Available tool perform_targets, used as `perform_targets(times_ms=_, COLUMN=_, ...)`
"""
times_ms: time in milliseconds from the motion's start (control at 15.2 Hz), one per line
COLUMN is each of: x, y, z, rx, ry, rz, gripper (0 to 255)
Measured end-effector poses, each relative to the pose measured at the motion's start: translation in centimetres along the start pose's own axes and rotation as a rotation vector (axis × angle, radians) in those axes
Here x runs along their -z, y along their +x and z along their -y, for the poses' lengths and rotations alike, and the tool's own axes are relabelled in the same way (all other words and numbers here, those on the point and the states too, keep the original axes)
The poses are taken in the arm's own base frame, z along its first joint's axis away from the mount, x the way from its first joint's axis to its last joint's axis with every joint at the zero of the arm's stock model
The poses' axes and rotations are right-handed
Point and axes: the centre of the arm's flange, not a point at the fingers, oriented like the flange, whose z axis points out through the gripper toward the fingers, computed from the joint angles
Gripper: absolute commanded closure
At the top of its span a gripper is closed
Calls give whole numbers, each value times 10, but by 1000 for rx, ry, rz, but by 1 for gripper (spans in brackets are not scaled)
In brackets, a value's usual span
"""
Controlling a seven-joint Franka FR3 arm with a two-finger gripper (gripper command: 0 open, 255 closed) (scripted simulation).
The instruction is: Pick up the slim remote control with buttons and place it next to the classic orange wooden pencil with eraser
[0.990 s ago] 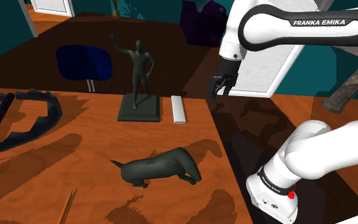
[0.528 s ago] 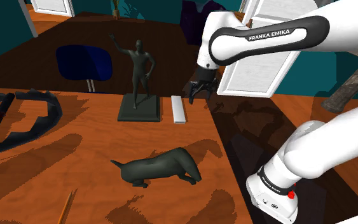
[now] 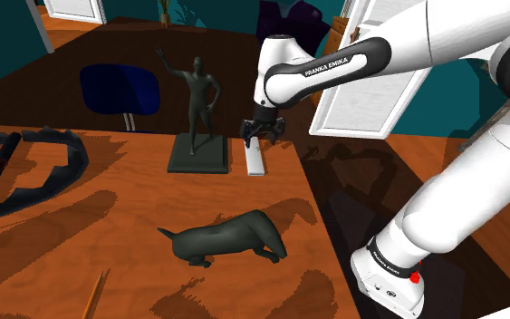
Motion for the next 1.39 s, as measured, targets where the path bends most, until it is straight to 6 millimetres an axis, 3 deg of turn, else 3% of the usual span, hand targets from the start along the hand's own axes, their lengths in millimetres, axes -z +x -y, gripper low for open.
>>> perform_targets(times_ms=198, x=-18, y=21, z=6, rx=-53, ry=-9, rz=-16, gripper=0)
perform_targets(times_ms=660, x=-54, y=27, z=8, rx=-64, ry=-11, rz=-19, gripper=0)
perform_targets(times_ms=1056, x=-58, y=27, z=8, rx=-64, ry=-11, rz=-20, gripper=0)
perform_targets(times_ms=1122, x=-58, y=27, z=8, rx=-64, ry=-11, rz=-20, gripper=255)
perform_targets(times_ms=1386, x=-58, y=27, z=8, rx=-65, ry=-10, rz=-20, gripper=255)
